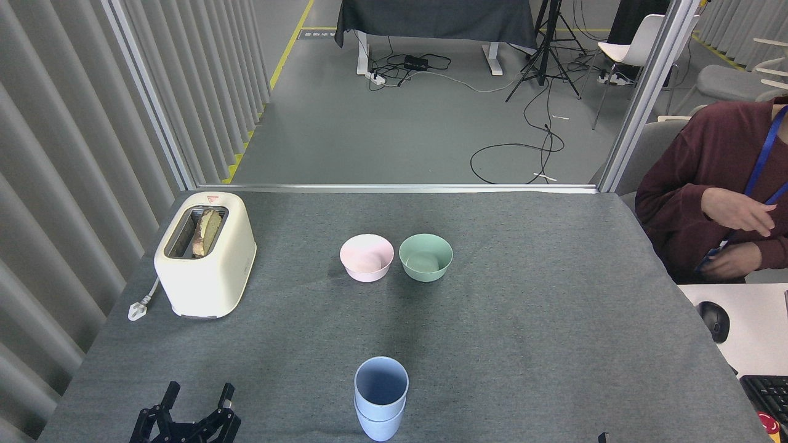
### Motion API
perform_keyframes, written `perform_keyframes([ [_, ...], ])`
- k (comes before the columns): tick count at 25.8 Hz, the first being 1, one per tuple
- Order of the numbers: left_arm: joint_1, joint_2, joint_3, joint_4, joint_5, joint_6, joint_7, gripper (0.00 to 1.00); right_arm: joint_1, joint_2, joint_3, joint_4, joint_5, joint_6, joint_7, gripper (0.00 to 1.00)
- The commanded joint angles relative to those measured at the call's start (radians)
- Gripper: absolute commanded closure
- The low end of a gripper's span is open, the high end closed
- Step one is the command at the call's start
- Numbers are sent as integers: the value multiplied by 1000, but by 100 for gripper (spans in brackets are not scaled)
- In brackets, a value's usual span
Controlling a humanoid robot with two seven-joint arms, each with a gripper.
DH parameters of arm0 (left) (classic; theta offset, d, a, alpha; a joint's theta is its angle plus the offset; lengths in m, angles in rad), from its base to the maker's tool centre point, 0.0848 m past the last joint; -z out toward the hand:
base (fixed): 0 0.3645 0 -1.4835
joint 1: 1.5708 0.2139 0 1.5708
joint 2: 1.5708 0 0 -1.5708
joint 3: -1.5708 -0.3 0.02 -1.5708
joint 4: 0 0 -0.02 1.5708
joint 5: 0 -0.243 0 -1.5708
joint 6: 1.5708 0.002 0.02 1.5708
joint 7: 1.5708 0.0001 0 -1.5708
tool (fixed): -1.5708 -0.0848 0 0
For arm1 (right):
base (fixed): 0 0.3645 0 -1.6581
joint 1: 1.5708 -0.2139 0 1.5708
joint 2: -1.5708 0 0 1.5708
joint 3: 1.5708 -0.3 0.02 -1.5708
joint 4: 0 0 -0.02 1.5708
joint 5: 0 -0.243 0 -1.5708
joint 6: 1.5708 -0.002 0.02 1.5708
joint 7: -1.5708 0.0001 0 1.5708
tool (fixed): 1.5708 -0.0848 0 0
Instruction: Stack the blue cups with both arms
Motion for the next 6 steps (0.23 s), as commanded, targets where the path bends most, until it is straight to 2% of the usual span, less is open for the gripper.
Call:
perform_keyframes([
  [1,32,11,-8,4,-10,-33,46,0,4,0,6,-1,10,-4,-2,0],
  [6,56,24,-13,-4,-8,-33,57,0,3,0,53,-2,27,-2,-8,0],
])
